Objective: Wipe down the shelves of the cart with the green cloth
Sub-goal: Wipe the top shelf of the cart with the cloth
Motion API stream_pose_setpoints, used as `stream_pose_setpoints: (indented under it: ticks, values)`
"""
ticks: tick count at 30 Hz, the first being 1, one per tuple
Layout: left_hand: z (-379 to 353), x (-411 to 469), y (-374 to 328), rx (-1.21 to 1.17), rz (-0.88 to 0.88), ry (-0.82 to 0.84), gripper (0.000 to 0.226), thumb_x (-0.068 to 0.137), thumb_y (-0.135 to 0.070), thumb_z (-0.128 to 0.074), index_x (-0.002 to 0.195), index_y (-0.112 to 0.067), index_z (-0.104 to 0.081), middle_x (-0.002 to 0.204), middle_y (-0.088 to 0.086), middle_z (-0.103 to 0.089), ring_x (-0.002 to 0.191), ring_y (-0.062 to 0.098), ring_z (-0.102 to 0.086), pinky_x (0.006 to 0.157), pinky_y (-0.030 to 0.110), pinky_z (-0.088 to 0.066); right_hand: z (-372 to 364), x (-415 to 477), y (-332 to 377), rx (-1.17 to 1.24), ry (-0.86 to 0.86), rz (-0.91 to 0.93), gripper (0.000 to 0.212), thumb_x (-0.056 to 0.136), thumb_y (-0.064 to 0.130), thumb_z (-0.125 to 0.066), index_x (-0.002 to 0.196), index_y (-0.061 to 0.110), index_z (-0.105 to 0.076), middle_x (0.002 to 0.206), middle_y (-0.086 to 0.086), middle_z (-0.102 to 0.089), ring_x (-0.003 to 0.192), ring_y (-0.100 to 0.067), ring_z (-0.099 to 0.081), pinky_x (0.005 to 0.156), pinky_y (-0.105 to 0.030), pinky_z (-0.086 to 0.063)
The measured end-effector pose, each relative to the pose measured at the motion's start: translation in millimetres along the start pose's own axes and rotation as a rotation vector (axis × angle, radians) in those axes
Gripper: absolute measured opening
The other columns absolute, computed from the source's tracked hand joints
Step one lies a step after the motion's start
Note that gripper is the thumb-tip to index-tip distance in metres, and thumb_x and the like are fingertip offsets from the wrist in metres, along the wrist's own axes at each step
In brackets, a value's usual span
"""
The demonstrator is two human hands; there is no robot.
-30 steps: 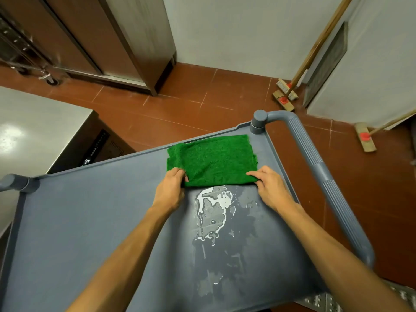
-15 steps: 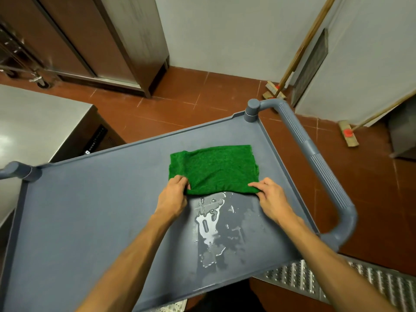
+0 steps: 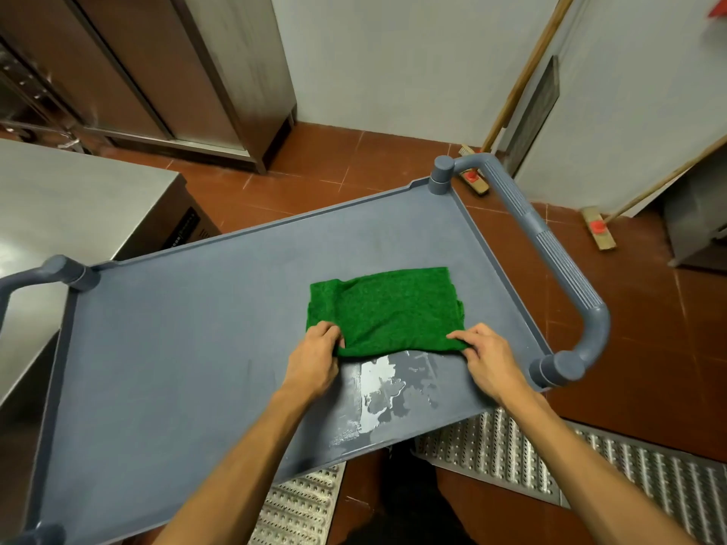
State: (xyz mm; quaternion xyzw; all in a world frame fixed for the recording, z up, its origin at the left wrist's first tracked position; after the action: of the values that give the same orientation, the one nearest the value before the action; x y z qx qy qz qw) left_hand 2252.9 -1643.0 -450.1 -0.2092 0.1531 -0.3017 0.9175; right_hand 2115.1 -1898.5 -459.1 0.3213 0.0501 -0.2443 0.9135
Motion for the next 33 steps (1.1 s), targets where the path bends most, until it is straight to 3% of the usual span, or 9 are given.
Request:
stream_pose_setpoints:
  ticks: [6, 16, 22, 27, 33]
  values:
    - [-8.8, -41.1, -1.3, 0.000, -0.018, 0.005, 0.023, 0.081, 0.004, -0.049, 0.096, -0.011, -0.057, 0.115, 0.005, -0.056, 0.105, 0.026, -0.052, 0.083, 0.042, -0.051, -8.0, -32.8, -1.6, -0.016, 0.036, -0.013, 0.037, 0.092, -0.001, -0.055, 0.115, 0.023, -0.071, 0.105, -0.002, -0.059, 0.097, -0.024, -0.058, 0.089, -0.036, -0.047]
    - [-16.5, -98.6, -2.3, 0.005, 0.000, 0.043, 0.032, 0.078, 0.006, -0.049, 0.101, -0.014, -0.058, 0.119, 0.003, -0.056, 0.110, 0.025, -0.052, 0.088, 0.041, -0.050, -19.7, -77.5, 1.5, -0.070, 0.062, -0.014, 0.036, 0.093, 0.002, -0.054, 0.116, 0.026, -0.069, 0.102, 0.003, -0.055, 0.098, -0.024, -0.058, 0.087, -0.032, -0.044]
    - [-18.3, -128.7, 6.6, -0.043, 0.033, 0.064, 0.036, 0.075, 0.006, -0.049, 0.104, -0.014, -0.057, 0.113, 0.008, -0.061, 0.106, 0.031, -0.056, 0.087, 0.041, -0.048, -26.8, -97.5, 6.0, -0.130, 0.087, 0.000, 0.036, 0.094, 0.007, -0.053, 0.118, 0.030, -0.067, 0.099, 0.008, -0.050, 0.104, -0.024, -0.058, 0.097, -0.037, -0.045]
    - [-19.0, -148.6, 16.7, -0.064, 0.091, 0.088, 0.035, 0.083, -0.002, -0.049, 0.113, -0.021, -0.051, 0.120, 0.014, -0.068, 0.108, 0.038, -0.062, 0.086, 0.042, -0.051, -28.3, -107.9, 12.6, -0.142, 0.077, 0.010, 0.034, 0.095, 0.010, -0.052, 0.119, 0.030, -0.066, 0.107, -0.002, -0.057, 0.106, -0.031, -0.058, 0.098, -0.041, -0.046]
    - [-14.3, -164.5, 23.3, -0.037, 0.113, 0.084, 0.031, 0.092, -0.003, -0.046, 0.121, -0.014, -0.051, 0.117, 0.021, -0.068, 0.103, 0.043, -0.062, 0.082, 0.045, -0.050, -28.4, -114.4, 29.1, -0.106, 0.038, 0.033, 0.032, 0.098, 0.016, -0.049, 0.127, 0.026, -0.059, 0.117, -0.006, -0.058, 0.108, -0.031, -0.058, 0.092, -0.043, -0.048]
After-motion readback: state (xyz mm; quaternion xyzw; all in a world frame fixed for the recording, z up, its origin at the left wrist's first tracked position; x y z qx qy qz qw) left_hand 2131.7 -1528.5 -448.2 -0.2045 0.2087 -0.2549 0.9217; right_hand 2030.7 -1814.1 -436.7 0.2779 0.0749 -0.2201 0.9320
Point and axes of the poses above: each hand's wrist, its own x-axis towards the middle knuckle, its own z-axis out of the back of the hand, y = z × x, the point moved 10 cm from there along x, towards the middle knuckle
